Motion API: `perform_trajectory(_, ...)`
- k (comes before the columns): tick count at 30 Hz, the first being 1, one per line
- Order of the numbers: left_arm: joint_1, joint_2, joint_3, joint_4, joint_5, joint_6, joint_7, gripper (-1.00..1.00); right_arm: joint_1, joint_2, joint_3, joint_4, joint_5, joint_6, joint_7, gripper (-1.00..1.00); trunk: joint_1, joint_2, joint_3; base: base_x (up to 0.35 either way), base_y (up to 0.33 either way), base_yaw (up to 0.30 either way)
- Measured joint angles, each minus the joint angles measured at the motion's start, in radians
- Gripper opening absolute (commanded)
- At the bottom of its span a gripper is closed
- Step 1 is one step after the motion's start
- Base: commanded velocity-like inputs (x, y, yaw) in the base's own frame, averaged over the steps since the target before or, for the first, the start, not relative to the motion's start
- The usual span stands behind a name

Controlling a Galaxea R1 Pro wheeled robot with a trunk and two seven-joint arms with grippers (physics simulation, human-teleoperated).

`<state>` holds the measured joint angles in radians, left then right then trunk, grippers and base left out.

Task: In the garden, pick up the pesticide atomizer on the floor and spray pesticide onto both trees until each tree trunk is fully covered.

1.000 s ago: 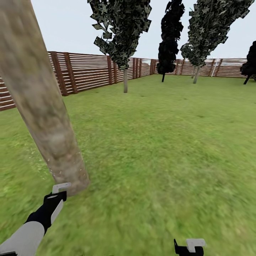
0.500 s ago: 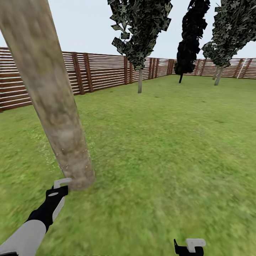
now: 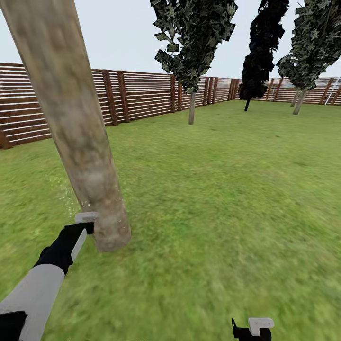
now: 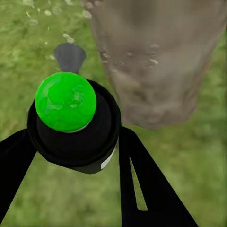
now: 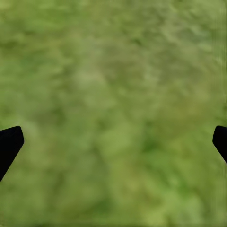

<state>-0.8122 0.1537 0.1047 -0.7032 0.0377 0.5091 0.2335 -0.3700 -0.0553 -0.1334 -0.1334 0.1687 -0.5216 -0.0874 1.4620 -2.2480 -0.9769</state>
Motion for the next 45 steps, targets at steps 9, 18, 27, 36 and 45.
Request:
perform_trajectory(9, 0.004, -0.001, -0.003, -0.032, 0.001, 0.02, -0.009, -1.0, 0.0, 0.0, 0.0, 0.0, 0.0, 0.0, 0.0, 1.0, 0.0, 0.0, 0.0, 0.0, 0.0, 0.274)
perform_trajectory(18, 0.0, -0.016, -0.003, -0.037, 0.0, 0.023, -0.008, -1.0, 0.0, -0.001, 0.0, 0.0, 0.0, 0.0, 0.0, 1.0, 0.0, 0.0, 0.0, 0.0, -0.23, 0.039)
perform_trajectory(27, -0.001, -0.017, -0.003, -0.117, 0.001, 0.074, -0.007, -1.0, 0.0, -0.001, 0.002, 0.0, 0.0, 0.0, 0.0, 1.0, 0.0, 0.0, 0.0, -0.065, -0.272, 0.0)
perform_trajectory(36, -0.066, -0.018, -0.002, -0.131, -0.001, 0.144, 0.002, -1.0, 0.0, 0.0, 0.002, 0.0, 0.0, 0.0, 0.0, 1.0, 0.0, 0.0, 0.0, -0.039, -0.273, 0.118)
perform_trajectory(45, -0.066, -0.018, -0.059, -0.122, -0.003, 0.15, 0.019, -1.0, 0.0, 0.0, 0.002, 0.0, 0.0, 0.0, 0.0, 1.0, 0.0, 0.0, 0.0, 0.066, -0.273, 0.003)
